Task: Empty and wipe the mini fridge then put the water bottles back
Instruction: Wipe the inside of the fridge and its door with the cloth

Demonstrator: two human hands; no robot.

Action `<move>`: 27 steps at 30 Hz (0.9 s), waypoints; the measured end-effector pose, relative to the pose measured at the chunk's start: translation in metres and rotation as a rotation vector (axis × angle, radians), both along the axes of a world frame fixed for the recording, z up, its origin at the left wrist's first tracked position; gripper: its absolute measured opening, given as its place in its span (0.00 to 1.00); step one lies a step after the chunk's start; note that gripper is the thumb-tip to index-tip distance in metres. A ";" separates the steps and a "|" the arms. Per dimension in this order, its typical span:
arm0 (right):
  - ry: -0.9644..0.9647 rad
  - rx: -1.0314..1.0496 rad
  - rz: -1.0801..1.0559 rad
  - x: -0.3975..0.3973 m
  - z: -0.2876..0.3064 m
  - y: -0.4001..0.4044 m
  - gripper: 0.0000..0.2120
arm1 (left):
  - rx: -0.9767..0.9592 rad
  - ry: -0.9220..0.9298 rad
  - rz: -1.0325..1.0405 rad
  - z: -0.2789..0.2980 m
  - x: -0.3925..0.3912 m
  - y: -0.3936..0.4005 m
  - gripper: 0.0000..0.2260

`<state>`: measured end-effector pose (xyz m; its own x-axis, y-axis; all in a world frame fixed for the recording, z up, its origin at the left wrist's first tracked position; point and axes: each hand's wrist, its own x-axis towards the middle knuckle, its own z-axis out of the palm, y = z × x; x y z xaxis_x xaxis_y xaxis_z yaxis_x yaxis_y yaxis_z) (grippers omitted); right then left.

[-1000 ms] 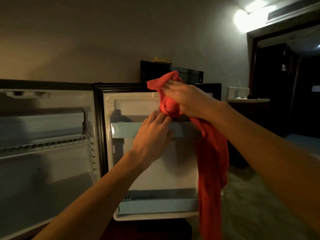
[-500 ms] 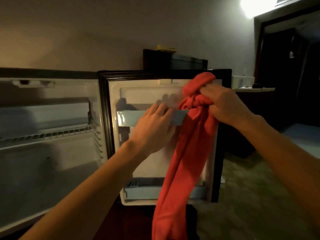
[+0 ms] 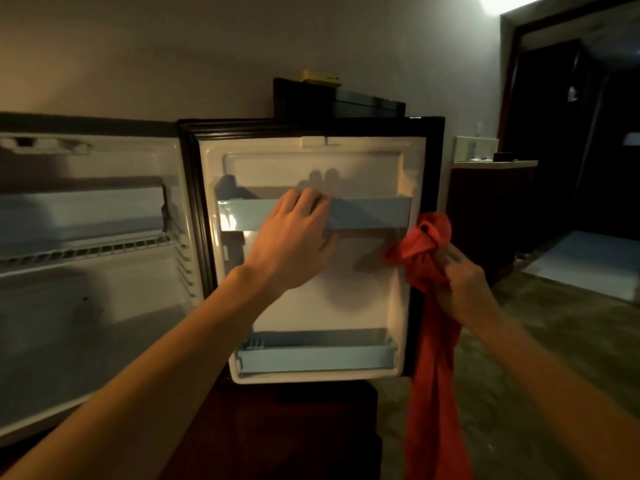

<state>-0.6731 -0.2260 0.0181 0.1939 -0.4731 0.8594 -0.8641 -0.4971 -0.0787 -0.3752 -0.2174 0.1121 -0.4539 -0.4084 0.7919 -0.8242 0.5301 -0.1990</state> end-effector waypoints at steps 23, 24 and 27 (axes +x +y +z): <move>-0.287 0.258 -0.007 0.041 -0.166 0.030 0.20 | -0.056 -0.010 0.001 -0.017 -0.004 -0.017 0.29; -0.291 0.240 0.010 0.043 -0.161 0.034 0.19 | -0.066 -0.013 -0.002 -0.021 -0.003 -0.016 0.29; -0.335 0.231 0.006 0.043 -0.162 0.033 0.21 | -0.063 0.001 -0.040 -0.045 -0.003 -0.013 0.25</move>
<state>-0.6300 -0.1926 -0.1439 -0.0757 -0.6612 0.7464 -0.7688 -0.4379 -0.4660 -0.3784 -0.2305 0.0669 -0.4684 -0.3396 0.8157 -0.8028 0.5491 -0.2324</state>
